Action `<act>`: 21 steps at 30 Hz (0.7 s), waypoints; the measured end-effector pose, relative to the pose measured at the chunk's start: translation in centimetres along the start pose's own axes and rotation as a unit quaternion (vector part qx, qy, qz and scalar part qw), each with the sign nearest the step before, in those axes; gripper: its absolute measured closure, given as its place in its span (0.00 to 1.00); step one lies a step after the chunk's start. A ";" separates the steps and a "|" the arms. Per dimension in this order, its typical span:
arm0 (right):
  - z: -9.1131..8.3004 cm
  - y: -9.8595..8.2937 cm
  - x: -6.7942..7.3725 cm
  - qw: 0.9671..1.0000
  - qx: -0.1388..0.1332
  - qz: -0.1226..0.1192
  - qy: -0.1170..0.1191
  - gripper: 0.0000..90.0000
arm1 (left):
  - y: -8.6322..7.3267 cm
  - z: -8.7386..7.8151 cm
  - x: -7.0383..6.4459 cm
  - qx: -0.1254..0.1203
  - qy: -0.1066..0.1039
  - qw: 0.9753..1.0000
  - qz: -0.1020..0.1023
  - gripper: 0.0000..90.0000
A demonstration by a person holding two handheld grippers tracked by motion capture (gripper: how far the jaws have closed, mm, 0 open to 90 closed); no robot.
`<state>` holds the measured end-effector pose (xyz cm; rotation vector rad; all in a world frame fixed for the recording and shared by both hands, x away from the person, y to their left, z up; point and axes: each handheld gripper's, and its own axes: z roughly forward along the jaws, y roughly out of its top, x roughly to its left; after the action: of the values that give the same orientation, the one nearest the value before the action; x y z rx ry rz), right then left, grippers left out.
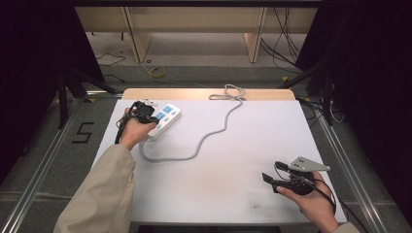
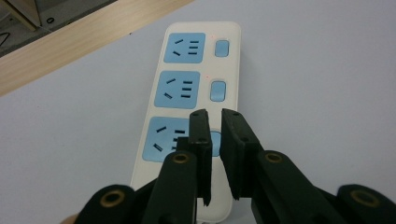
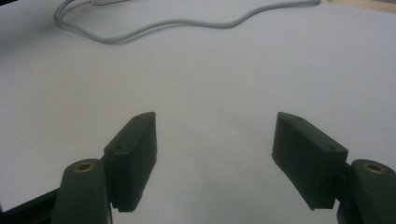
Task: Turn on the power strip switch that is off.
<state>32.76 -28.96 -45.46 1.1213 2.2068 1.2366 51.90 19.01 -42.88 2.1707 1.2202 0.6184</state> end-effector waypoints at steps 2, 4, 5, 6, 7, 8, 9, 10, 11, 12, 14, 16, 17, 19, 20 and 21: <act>0.0 0.0 0.0 1.000 0.000 0.000 0.000 0.35 | -0.1 -0.2 -0.1 0.000 -0.002 1.000 0.000 0.89; 0.0 0.0 0.0 1.000 -0.001 0.000 0.000 0.35 | -0.2 -0.4 -0.2 -0.001 -0.005 1.000 -0.002 0.87; 0.0 0.0 0.0 1.000 -0.001 0.000 0.000 0.35 | -0.2 -0.5 -0.3 -0.005 -0.008 1.000 -0.005 0.86; 0.0 0.0 0.0 1.000 -0.001 0.000 0.000 0.35 | -0.2 -0.7 -0.3 -0.009 -0.012 1.000 -0.007 0.85; 0.0 0.0 0.0 1.000 -0.001 0.000 0.000 0.35 | -0.3 -0.9 -0.4 -0.014 -0.015 1.000 -0.009 0.84; 0.0 0.0 -0.1 1.000 -0.001 0.000 0.001 0.35 | -0.4 -1.1 -0.5 -0.019 -0.020 1.000 -0.013 0.83; 0.0 0.0 0.0 1.000 0.000 0.000 0.001 0.35 | -0.5 -1.3 -0.6 -0.020 -0.024 0.999 -0.015 0.82; 0.0 0.0 0.0 1.000 0.000 0.000 0.001 0.35 | -0.6 -1.4 -0.7 -0.021 -0.028 0.999 -0.014 0.80; 0.0 0.0 0.0 1.000 0.000 0.001 0.001 0.35 | -0.7 -1.6 -0.8 -0.022 -0.030 0.999 -0.012 0.79; 0.0 0.0 0.0 1.000 0.000 0.000 0.002 0.35 | -0.8 -1.7 -0.9 -0.026 -0.032 0.999 -0.012 0.77; 0.0 0.0 0.0 1.000 0.000 0.000 0.002 0.35 | -0.9 -2.0 -1.1 -0.031 -0.042 0.999 -0.013 0.74; 0.0 0.0 0.0 1.000 0.000 0.000 0.001 0.35 | -0.9 -2.4 -1.3 -0.040 -0.050 0.998 -0.013 0.72; 0.0 0.0 0.0 1.000 0.001 0.000 0.001 0.35 | -0.9 -2.6 -1.3 -0.043 -0.054 0.998 -0.013 0.71; 0.0 0.0 0.0 1.000 0.001 0.001 0.001 0.35 | -0.9 -2.9 -1.5 -0.047 -0.056 0.997 -0.014 0.69; 0.0 0.0 0.0 1.000 0.001 0.001 0.001 0.35 | -0.9 -3.0 -1.7 -0.047 -0.059 0.997 -0.012 0.67; 0.0 0.0 0.0 1.000 0.000 0.001 0.001 0.35 | -0.9 -3.1 -1.8 -0.044 -0.066 0.997 -0.010 0.65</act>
<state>32.78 -28.94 -45.46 1.1231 2.2083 1.2386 48.59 18.59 -41.43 2.0875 1.1231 0.5032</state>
